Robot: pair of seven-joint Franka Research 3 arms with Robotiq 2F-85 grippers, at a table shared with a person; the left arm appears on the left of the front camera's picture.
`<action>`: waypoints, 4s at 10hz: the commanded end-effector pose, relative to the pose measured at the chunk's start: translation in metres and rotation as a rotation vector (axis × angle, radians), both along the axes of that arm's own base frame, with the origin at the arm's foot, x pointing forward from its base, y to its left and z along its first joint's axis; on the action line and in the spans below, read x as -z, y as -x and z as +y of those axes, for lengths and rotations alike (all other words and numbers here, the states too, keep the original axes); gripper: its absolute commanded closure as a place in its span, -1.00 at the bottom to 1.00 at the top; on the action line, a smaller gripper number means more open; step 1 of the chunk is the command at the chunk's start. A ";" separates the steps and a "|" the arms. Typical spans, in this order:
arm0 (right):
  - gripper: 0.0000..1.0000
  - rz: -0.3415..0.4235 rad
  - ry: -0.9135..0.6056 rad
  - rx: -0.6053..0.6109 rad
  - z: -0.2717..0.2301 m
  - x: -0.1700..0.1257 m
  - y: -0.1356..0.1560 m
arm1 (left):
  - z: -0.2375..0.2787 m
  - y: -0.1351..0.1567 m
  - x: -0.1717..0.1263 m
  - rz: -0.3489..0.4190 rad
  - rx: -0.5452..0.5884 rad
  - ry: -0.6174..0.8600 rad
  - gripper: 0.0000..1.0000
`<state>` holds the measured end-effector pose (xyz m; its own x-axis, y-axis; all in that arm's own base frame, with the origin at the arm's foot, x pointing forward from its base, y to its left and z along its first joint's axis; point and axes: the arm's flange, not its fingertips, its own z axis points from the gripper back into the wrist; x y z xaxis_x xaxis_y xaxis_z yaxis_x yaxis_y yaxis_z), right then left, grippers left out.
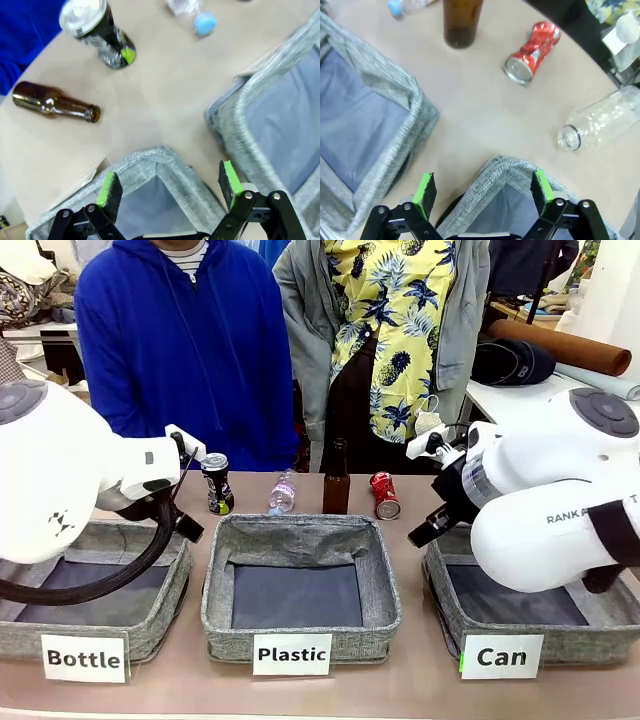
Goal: Sort the can waste into the basket.
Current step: Pick up the can waste from the table and place it in the right Fabric basket.
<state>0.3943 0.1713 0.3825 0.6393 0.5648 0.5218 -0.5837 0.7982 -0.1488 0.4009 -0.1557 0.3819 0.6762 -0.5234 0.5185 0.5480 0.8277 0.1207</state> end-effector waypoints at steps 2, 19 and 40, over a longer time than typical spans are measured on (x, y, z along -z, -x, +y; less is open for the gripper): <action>-1.00 0.172 -0.265 0.186 -0.015 -0.131 0.059 | 0.001 0.069 -0.138 0.177 0.024 0.303 -1.00; -1.00 0.470 -1.422 0.559 -0.371 -0.076 0.128 | 0.308 0.087 -0.023 0.550 -0.273 1.473 -1.00; -1.00 0.470 -1.422 0.559 -0.371 -0.076 0.128 | 0.190 -0.099 -0.011 -0.036 0.326 0.685 -1.00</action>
<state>0.2637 -0.1973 0.4568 0.8397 -0.5383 0.0713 0.0760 0.2465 0.9662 0.4961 0.0425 0.4057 0.6155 -0.2176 0.7575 0.7363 0.5015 -0.4542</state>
